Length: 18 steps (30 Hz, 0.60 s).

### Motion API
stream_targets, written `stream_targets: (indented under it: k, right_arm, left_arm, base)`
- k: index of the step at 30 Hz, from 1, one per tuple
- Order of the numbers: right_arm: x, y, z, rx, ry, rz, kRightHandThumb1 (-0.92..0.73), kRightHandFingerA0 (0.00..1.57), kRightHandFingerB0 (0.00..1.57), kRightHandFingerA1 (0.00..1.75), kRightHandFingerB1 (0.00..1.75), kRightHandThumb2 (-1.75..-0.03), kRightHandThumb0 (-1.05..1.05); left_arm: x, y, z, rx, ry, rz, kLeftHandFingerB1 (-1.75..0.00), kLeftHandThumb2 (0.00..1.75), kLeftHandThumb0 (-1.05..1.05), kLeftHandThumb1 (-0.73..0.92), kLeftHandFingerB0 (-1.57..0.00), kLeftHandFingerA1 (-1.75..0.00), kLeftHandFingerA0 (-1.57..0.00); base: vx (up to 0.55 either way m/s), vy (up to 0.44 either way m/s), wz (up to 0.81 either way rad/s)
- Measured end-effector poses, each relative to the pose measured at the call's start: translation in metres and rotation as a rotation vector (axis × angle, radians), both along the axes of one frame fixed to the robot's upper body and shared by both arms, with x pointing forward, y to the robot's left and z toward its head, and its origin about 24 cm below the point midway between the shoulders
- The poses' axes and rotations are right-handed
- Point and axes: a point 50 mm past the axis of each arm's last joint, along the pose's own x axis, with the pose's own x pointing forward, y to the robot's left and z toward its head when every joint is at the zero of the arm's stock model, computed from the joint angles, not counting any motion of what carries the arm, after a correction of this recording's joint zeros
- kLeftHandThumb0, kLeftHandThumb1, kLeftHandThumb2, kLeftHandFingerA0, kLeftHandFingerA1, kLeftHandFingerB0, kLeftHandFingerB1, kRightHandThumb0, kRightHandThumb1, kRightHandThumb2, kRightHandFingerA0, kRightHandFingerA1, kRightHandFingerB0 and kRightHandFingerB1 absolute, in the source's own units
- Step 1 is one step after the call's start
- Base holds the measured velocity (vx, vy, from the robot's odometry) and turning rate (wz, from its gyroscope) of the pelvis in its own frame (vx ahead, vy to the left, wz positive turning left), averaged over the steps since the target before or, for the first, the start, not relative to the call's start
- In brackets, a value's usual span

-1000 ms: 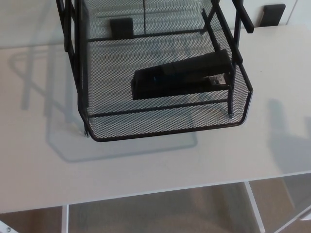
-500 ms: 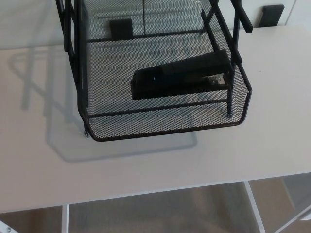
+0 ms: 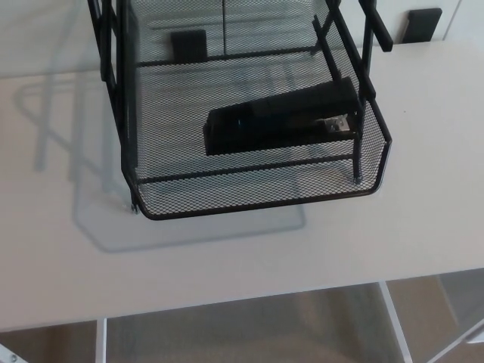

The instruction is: The robot walks towards a desk on which a file tray is kept in the middle and a stapler is kept to its right. The robot lifts the stapler using its right hand and places it on the file tray.

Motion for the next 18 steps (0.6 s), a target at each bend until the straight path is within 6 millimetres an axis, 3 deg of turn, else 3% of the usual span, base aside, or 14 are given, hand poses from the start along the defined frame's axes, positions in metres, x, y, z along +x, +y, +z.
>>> stream_targets:
  k: [1,2,3,4,6,7,8,9,10,12,13,16,17,18]
  right_arm:
    - [-0.002,0.001,-0.003,0.010,0.009,-0.014,-0.60,0.19,0.12,0.63,0.32,-0.59,-0.42]
    - [-0.005,0.002,-0.006,0.021,0.017,-0.032,-0.63,0.12,0.09,0.56,0.28,-0.60,-0.45]
    - [-0.007,0.003,-0.008,0.027,0.030,-0.040,-0.63,0.11,0.09,0.57,0.29,-0.60,-0.45]
    - [-0.009,0.004,-0.011,0.031,0.043,-0.045,-0.63,0.10,0.09,0.54,0.28,-0.60,-0.45]
    - [-0.012,0.007,-0.017,0.038,0.074,-0.048,-0.63,0.10,0.09,0.56,0.28,-0.61,-0.46]
    - [-0.013,0.008,-0.018,0.038,0.080,-0.049,-0.56,0.02,0.00,0.54,0.51,-1.04,-0.32]
    - [-0.013,0.009,-0.019,0.037,0.090,-0.048,-0.55,0.02,0.00,0.54,0.51,-1.04,-0.32]
    - [-0.013,0.010,-0.020,0.037,0.091,-0.048,-0.61,0.03,0.08,0.55,0.29,-0.60,-0.48]
    - [-0.013,0.011,-0.020,0.038,0.091,-0.047,-0.53,0.03,0.00,0.55,0.51,-1.03,-0.33]
    - [-0.011,0.012,-0.020,0.040,0.085,-0.047,-0.54,0.03,0.00,0.54,0.51,-1.03,-0.32]
    - [-0.010,0.012,-0.021,0.041,0.081,-0.048,-0.61,0.11,0.09,0.57,0.27,-0.60,-0.45]
    - [-0.009,0.013,-0.022,0.038,0.090,-0.042,-0.62,0.11,0.09,0.58,0.28,-0.60,-0.46]
    - [-0.010,0.014,-0.022,0.038,0.094,-0.041,-0.56,0.03,0.00,0.55,0.51,-1.05,-0.32]
    - [-0.011,0.014,-0.023,0.038,0.097,-0.040,-0.55,0.03,0.00,0.55,0.51,-1.03,-0.32]
  left_arm:
    - [-0.001,0.000,0.000,0.000,0.002,0.000,-0.66,0.96,-0.48,0.52,-0.52,-0.75,-0.69]
    - [-0.002,0.000,0.000,0.001,0.005,0.001,-0.58,0.59,-0.47,0.73,-0.61,-0.65,-0.72]
    - [-0.003,0.001,0.000,0.002,0.008,0.000,-0.58,0.59,-0.47,0.73,-0.62,-0.65,-0.73]
    - [-0.004,0.002,0.001,0.004,0.012,0.000,-0.66,0.97,-0.49,0.53,-0.52,-0.76,-0.72]
    - [-0.006,0.003,0.002,0.007,0.017,0.000,-0.65,0.97,-0.49,0.54,-0.51,-0.76,-0.73]
    - [-0.007,0.004,0.002,0.008,0.018,0.000,-0.67,0.97,-0.49,0.53,-0.54,-0.77,-0.74]
    - [-0.007,0.004,0.003,0.009,0.018,0.001,-0.67,0.97,-0.49,0.53,-0.54,-0.77,-0.73]
    - [-0.007,0.005,0.003,0.009,0.014,0.003,-0.68,0.99,-0.48,0.55,-0.54,-0.78,-0.71]
    - [-0.006,0.005,0.004,0.008,0.007,0.008,-0.66,1.00,-0.48,0.55,-0.49,-0.76,-0.67]
    - [-0.005,0.006,0.005,0.007,-0.010,0.020,-0.65,0.99,-0.47,0.56,-0.49,-0.75,-0.67]
    - [-0.004,0.007,0.006,0.006,-0.019,0.026,-0.59,0.62,-0.45,0.75,-0.55,-0.71,-0.69]
    - [-0.002,0.008,0.007,0.004,-0.038,0.033,-0.59,0.62,-0.46,0.75,-0.57,-0.71,-0.69]
    - [-0.002,0.008,0.007,0.003,-0.040,0.034,-0.59,0.62,-0.46,0.75,-0.56,-0.69,-0.69]
    - [-0.002,0.008,0.007,0.001,-0.040,0.034,-0.59,0.62,-0.44,0.75,-0.54,-0.70,-0.68]
  base:
    - [0.00,0.000,0.00]
    - [0.00,0.000,0.00]
    - [0.00,0.000,0.00]
    - [0.00,0.000,0.00]
    - [0.00,0.000,0.00]
    - [0.00,0.000,0.00]
    - [0.00,0.000,0.00]
    - [0.00,0.000,0.00]
    - [0.00,0.000,0.00]
    - [0.00,0.000,0.00]
    - [0.00,0.000,0.00]
    - [0.00,0.000,0.00]
    - [0.00,0.000,0.00]
    - [0.00,0.000,0.00]
